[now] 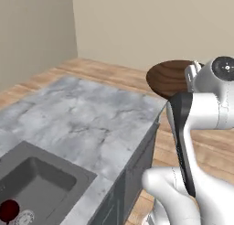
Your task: Pick the mug and place it in the sink. Pick the bowl and place it in the open cabinet and then close the cabinet.
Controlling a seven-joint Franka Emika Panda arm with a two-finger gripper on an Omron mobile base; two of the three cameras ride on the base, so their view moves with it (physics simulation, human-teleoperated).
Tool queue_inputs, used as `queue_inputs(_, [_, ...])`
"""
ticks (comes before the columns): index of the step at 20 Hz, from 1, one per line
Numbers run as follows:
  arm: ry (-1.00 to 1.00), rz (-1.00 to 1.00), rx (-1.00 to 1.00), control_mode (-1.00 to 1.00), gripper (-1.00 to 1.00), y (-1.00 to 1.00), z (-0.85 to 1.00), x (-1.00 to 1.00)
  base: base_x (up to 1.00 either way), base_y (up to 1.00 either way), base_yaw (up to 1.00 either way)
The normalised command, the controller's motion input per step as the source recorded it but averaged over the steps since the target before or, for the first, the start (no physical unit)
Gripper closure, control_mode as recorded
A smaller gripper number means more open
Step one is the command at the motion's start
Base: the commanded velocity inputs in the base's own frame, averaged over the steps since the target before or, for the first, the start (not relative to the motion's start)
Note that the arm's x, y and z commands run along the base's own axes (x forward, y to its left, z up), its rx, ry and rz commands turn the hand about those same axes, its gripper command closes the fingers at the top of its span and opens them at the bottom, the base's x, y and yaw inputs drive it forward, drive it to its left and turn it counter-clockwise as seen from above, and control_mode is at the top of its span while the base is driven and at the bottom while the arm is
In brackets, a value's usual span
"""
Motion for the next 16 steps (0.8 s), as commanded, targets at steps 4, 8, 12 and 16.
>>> queue_inputs(4, [0.0, 0.0, 0.0, 1.0, 1.0, 0.0, 0.0, 0.0, 0.0, 0.0, -1.0])
queue_inputs(8, [0.0, 0.0, 0.0, 1.0, 1.0, 0.0, 0.0, 0.0, 0.0, 0.0, -1.0])
queue_inputs(12, [0.0, 0.0, 0.0, 1.0, 1.0, 0.0, 0.0, 0.0, 0.0, 0.0, -1.0])
queue_inputs(16, [0.0, 0.0, 0.0, 1.0, 1.0, 0.0, 0.0, 0.0, 0.0, 0.0, -1.0])
